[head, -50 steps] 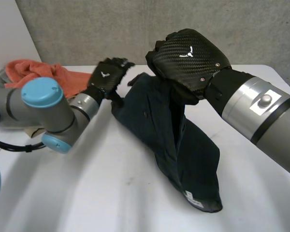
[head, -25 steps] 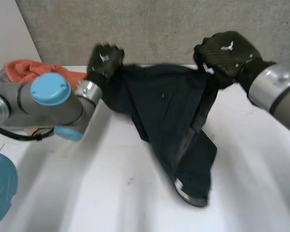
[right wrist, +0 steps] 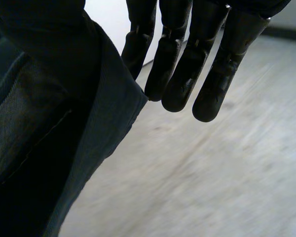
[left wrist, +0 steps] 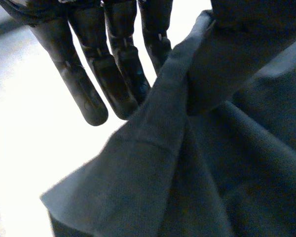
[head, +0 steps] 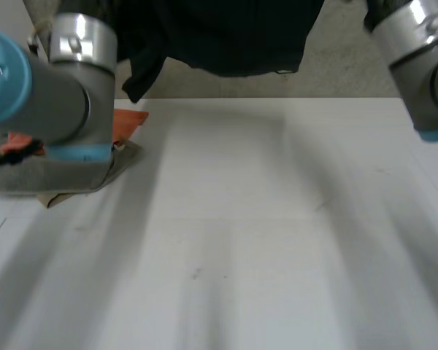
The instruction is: Fold the laundry.
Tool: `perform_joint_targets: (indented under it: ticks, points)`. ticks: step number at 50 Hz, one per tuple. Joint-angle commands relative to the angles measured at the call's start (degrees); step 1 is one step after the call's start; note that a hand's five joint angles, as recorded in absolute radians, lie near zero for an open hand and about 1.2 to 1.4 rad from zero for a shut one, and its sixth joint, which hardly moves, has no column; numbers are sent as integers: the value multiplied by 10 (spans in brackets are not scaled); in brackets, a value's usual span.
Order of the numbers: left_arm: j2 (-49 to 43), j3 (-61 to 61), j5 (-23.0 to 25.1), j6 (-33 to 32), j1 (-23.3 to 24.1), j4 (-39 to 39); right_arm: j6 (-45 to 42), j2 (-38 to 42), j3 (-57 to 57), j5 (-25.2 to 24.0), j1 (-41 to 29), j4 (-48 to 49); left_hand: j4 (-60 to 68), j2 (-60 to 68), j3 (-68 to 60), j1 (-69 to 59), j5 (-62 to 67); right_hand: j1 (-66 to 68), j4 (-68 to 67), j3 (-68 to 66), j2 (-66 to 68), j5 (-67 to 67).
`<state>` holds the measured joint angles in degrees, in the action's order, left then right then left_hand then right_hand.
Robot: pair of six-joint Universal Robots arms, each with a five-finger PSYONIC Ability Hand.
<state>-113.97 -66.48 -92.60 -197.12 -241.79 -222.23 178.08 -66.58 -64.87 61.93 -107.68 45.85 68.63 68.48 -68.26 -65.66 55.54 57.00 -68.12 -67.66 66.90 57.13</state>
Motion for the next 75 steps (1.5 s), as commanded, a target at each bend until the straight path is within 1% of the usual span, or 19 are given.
perform_joint_targets:
  ticks: [1, 8, 11, 12, 18, 23, 27, 28, 32, 37, 42, 47, 61, 62, 63, 66, 67, 71, 75]
  points:
    - [-5, -186, 2, -2, 29, 12, 6, 35, -133, -67, 37, -10, 114, 115, -117, -143, 145, 230, -119, -123, 131, 129]
    - [-60, -266, -1, -2, 58, 45, -71, 94, -242, -145, 71, -16, 114, 115, -117, -143, 145, 214, -103, -107, 115, 113]
    - [-59, -282, -2, -1, 60, 84, -134, 89, -285, -170, 91, -27, 114, 115, -117, -143, 145, 85, 27, 22, -14, -17]
    - [-58, -284, -2, -2, 60, 93, -158, 83, -300, -173, 99, -40, 114, 115, -117, -143, 145, -29, 140, 136, -128, -130]
    - [-27, -290, -3, -3, 57, 166, -194, 24, -319, -158, 105, -151, 114, 115, -117, -143, 145, -470, 581, 577, -569, -571]
    - [1, -292, -3, -2, 57, 189, -192, -50, -308, -113, 106, -264, 114, 115, -117, -143, 145, -470, 581, 577, -569, -571]
    - [17, -300, -3, -3, 57, 195, -161, -88, -284, -36, 104, -354, 114, 115, -117, -143, 145, -470, 581, 577, -569, -571]
    - [21, -304, -3, -3, 57, 195, -138, -94, -272, 0, 103, -393, 114, 115, -117, -143, 145, -470, 581, 577, -569, -571]
    - [26, -306, -3, -3, 57, 196, -66, -95, -243, 66, 102, -496, 114, 115, -117, -143, 145, -470, 581, 577, -569, -571]
    - [27, -310, -3, -3, 58, 197, 16, -92, -224, 92, 93, -586, 114, 115, -117, -143, 145, -470, 581, 577, -569, -571]
    - [26, -310, -3, -3, 57, 197, 77, -79, -229, 97, 51, -589, 114, 115, -117, -143, 145, -470, 581, 577, -569, -571]
    - [25, -309, -3, -3, 55, 196, 122, -40, -234, 131, -8, -580, 114, 115, -117, -143, 145, -470, 581, 577, -569, -571]
    - [21, -301, -2, 0, 42, 196, 118, 41, -261, 255, -99, -459, 112, 114, -116, -142, 143, -461, 572, 568, -560, -562]
    - [20, -301, -2, 0, 41, 196, 116, 47, -258, 259, -101, -454, 109, 110, -113, -139, 140, -407, 519, 514, -506, -509]
    - [20, -302, -2, 0, 41, 196, 111, 60, -251, 269, -103, -442, 101, 102, -104, -130, 131, -224, 335, 330, -323, -325]
    - [18, -303, -2, 2, 40, 196, 100, 75, -240, 285, -105, -429, 65, 67, -69, -95, 96, 142, -31, -35, 43, 41]
    - [17, -304, -3, 3, 36, 196, 91, 77, -236, 290, -105, -417, 2, 3, -6, -32, 33, 229, -118, -123, 130, 128]
    - [6, -304, -4, 4, 23, 197, 53, 68, -239, 290, -102, -387, -262, -261, 258, 232, -231, 230, -119, -123, 131, 129]
    - [0, -310, -5, 7, -1, 200, -27, 38, -246, 290, -98, -380, -400, -399, 396, 370, -369, 230, -119, -123, 131, 129]
